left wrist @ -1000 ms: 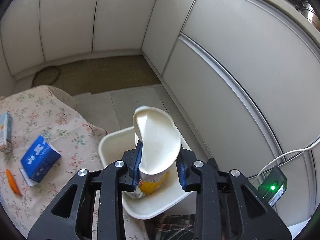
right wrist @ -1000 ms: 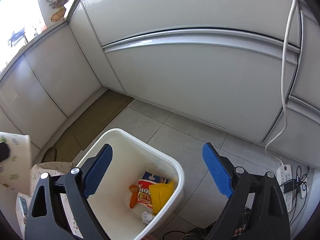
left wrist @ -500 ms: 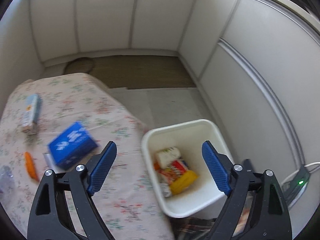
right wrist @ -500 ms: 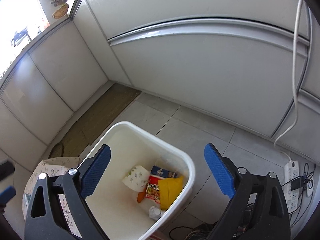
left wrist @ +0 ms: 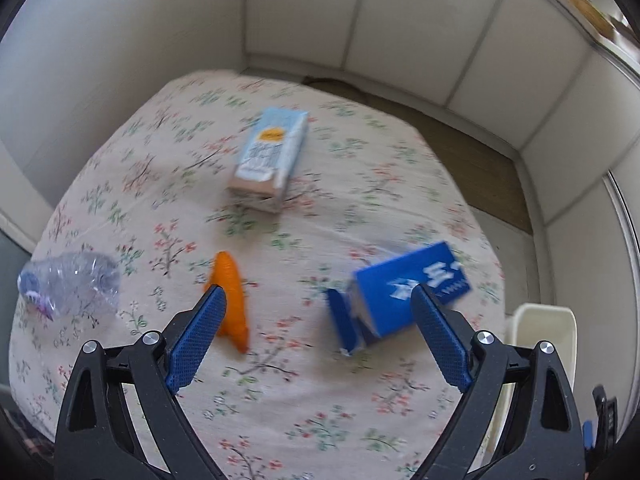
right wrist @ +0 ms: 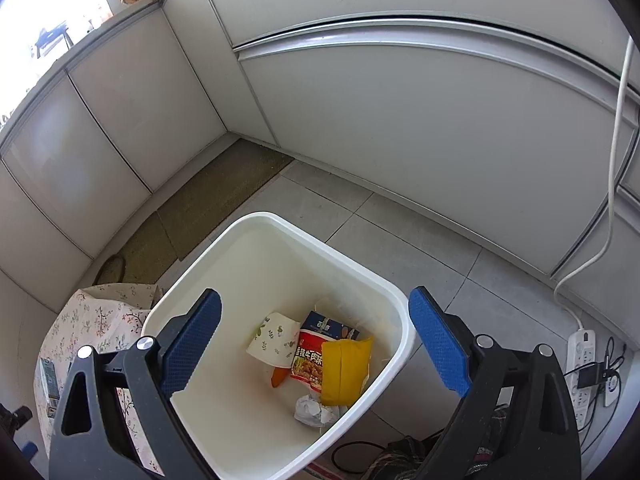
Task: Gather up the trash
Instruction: 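Grasp the second orange peel with the left gripper and lift it, then grasp the milk carton with the right gripper while the left gripper holds the orange peel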
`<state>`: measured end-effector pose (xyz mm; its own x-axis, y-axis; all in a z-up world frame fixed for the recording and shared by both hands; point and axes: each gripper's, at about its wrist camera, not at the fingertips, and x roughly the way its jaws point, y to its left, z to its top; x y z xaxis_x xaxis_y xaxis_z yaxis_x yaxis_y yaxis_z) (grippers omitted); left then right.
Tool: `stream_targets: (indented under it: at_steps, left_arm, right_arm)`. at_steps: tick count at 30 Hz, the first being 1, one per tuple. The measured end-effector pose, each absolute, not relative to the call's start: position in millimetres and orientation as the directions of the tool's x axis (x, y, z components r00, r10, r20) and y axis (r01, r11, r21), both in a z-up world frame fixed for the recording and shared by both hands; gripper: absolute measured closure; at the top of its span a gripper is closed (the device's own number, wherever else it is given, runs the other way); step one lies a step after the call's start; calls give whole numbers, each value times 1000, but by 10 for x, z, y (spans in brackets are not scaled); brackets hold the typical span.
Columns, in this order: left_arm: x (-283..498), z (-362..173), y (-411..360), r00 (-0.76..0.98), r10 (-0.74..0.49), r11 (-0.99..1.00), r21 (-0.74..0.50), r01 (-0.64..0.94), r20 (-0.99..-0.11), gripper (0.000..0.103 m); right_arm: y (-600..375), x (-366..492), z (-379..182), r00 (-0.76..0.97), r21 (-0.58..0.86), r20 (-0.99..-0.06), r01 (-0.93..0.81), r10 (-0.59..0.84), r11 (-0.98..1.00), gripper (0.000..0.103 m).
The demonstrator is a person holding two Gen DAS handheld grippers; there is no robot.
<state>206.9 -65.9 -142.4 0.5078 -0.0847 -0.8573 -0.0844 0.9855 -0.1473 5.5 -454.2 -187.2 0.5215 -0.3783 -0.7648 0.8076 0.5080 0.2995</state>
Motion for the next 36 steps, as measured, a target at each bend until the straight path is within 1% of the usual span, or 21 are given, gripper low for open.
stream_targets:
  at_steps: [4,7,13,14,15,16,17,19,21,22,27,31,33,36]
  left_arm:
    - [2225,-1677,-445,463,-40,985,-114,-133,-886,18]
    - [2270,-1842,-359,432,-13,985,-86,-150,-902,23]
    - [2340,-2107,-170,381,-9,981,-81,-175,-924,28]
    - [2351,-2137,-144,375,-10,981,-82,-176,-927,30]
    - [2359,-2144,-148,371,-12,981,-83,-175,-928,36]
    - [2372,-2172,-134,363,-16,982,-84,-171,-932,40]
    - [2378,-2189,-130,358,-18,983,-83,-166,-933,49]
    - [2367,-2187,-133,370,-6,986,-67,-154,-929,54]
    - [2341,-2186,-158,382,-1,991,-53,-125,-924,69]
    - [2330,-2185,-166,386,0,992,-48,-115,-922,72]
    - [2250,-2161,-183,412,-20,996,-52,-67,-911,79]
    - [2120,-2090,-137,421,-61,996,-80,-29,-905,80]
    - [2042,-2003,-82,431,-89,995,-98,1,-898,80]
    - [1914,-1839,-33,470,-109,994,-89,64,-876,81]
  right_arm:
    - [-4510,105,-1871,516,276,-766,802,-383,529,11]
    - [-4472,146,-1867,510,253,-766,798,-391,547,11]
    - [-4405,219,-1871,495,209,-767,794,-408,571,11]
    - [-4397,228,-1870,493,204,-768,793,-409,574,11]
    - [-4383,241,-1870,491,195,-768,791,-411,579,11]
    - [-4373,251,-1870,490,189,-768,789,-413,584,11]
    - [-4367,256,-1870,489,185,-768,788,-414,587,11]
    - [-4350,271,-1869,487,173,-767,784,-418,596,11]
    - [-4341,280,-1868,484,165,-767,783,-421,600,11]
    - [-4338,283,-1869,482,161,-768,782,-421,602,11]
    - [-4298,321,-1861,473,132,-769,776,-431,617,11]
    - [-4254,402,-1876,467,104,-779,755,-419,647,11]
    - [-4200,519,-1911,463,88,-798,722,-386,686,11]
    - [-3988,780,-1909,467,47,-811,654,-354,755,11]
